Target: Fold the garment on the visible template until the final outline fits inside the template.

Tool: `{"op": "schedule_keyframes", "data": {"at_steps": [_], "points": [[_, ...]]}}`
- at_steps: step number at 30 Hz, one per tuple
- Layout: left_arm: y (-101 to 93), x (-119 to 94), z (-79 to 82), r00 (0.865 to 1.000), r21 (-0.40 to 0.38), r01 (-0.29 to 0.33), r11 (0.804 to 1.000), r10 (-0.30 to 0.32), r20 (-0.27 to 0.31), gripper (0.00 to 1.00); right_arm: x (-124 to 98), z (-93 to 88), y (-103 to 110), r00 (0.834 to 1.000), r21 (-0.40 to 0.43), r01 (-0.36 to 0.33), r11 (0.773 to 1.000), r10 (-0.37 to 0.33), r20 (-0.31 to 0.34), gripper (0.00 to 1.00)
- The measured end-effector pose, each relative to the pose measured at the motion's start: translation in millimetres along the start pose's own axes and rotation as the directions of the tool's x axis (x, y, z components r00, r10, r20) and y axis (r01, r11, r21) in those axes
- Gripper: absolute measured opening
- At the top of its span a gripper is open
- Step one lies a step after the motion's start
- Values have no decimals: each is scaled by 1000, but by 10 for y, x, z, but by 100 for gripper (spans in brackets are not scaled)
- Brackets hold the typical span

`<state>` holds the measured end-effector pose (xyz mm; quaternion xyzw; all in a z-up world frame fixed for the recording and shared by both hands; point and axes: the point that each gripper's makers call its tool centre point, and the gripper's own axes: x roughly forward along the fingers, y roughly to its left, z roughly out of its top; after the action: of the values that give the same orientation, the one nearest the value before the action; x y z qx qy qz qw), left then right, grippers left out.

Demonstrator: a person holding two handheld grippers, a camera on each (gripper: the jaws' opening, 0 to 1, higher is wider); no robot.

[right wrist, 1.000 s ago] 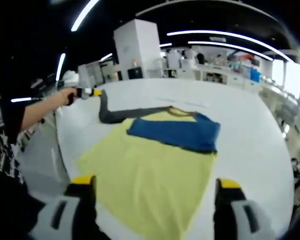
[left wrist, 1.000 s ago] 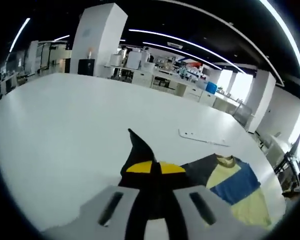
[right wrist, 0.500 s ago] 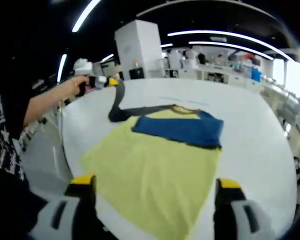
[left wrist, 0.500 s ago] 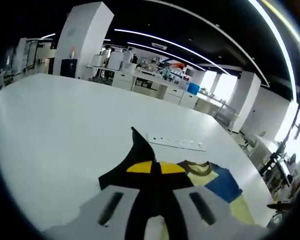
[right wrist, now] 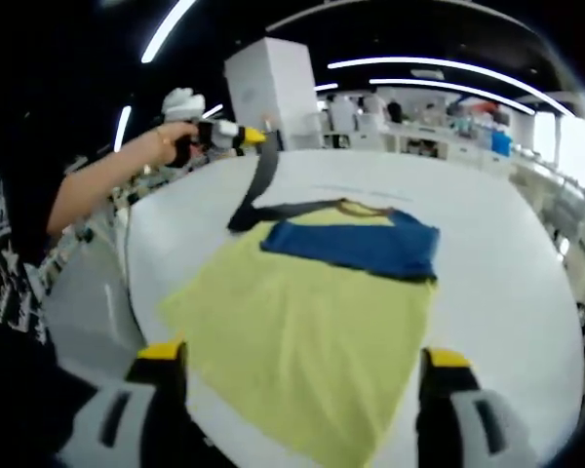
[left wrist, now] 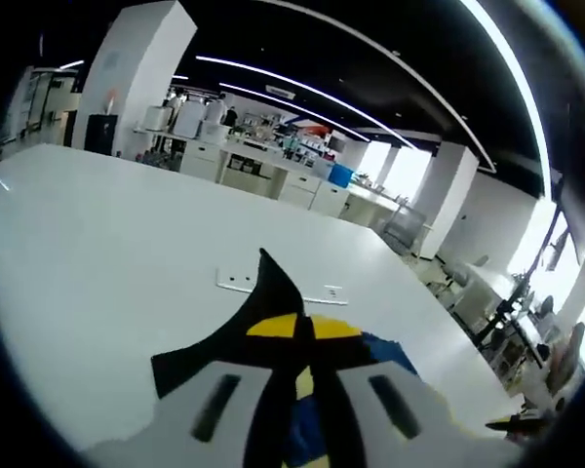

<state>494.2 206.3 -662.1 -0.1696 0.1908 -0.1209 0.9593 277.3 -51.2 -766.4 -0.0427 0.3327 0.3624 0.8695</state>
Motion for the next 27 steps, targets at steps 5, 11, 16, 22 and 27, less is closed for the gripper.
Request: {"op": "schedule_keyframes", "data": {"at_steps": [5,11,16,22,27], "points": [[-308,150,-48,998,-8,60,998,-60,-14,0,33,-42,-10,1000,-5,-8,1000,7,-22,99],[-568,276,-119,993,-15,114,993,-115,-22,0,59,-32,-10,1000,-4,-14,1000,14,-25,99],[-806,419,-220,986,-13,164,986,-165,-33,0,72,-48,-22,999,5,-12,1000,12,-31,98],[-1127,580,-349,968,-20,244,970,-244,-52,0,83,-78,-42,999,19,-6,1000,7,-39,98],[-1313,629,-467,955,-15,287,958,-287,-75,0,76,-102,-60,999,25,1,1000,0,-46,98]]}}
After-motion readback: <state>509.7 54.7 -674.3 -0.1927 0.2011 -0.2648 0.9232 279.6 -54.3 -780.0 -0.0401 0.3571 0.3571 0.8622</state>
